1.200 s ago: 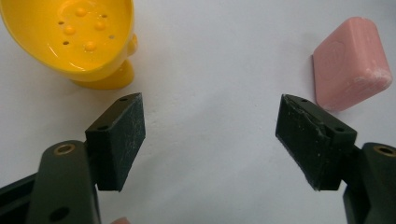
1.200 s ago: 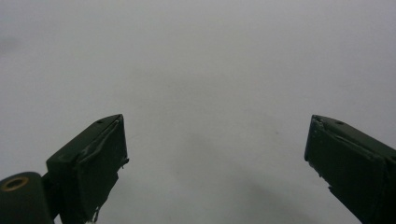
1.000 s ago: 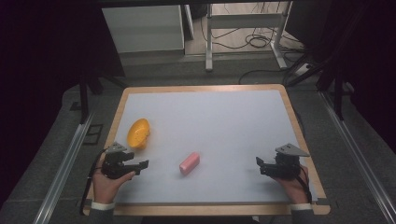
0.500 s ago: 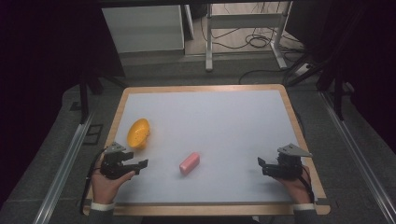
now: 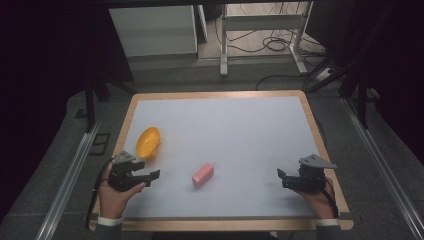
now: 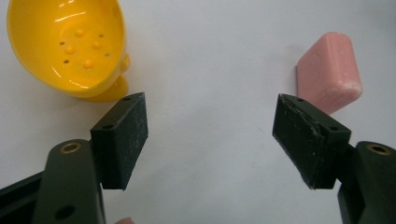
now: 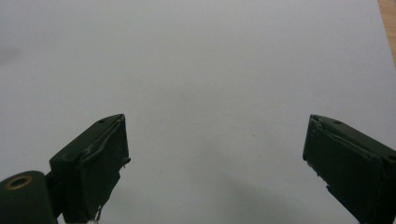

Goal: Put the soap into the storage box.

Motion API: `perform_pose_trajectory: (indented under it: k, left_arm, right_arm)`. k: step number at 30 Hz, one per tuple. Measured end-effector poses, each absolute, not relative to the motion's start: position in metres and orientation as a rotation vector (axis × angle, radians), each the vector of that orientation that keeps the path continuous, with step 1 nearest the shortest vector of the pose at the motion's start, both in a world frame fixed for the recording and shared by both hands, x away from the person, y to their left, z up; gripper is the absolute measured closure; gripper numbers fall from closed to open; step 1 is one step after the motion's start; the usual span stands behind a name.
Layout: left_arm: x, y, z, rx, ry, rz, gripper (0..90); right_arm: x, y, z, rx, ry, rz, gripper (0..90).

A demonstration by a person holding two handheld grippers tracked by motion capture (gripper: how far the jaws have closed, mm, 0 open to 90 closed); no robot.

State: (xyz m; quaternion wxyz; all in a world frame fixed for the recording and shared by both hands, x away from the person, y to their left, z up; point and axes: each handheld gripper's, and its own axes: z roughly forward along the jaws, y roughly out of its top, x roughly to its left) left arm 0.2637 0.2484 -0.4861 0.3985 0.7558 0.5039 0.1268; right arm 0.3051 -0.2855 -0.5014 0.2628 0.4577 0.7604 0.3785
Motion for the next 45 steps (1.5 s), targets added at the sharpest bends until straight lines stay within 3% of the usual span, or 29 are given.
perform_pose_trajectory:
  k: [45]
  left_arm:
    - [0.272,0.209,-0.463,1.991,1.183,0.333,26.4]
  right_arm:
    - [0.302,-0.289,-0.496,1.21,2.04,1.029,6.5]
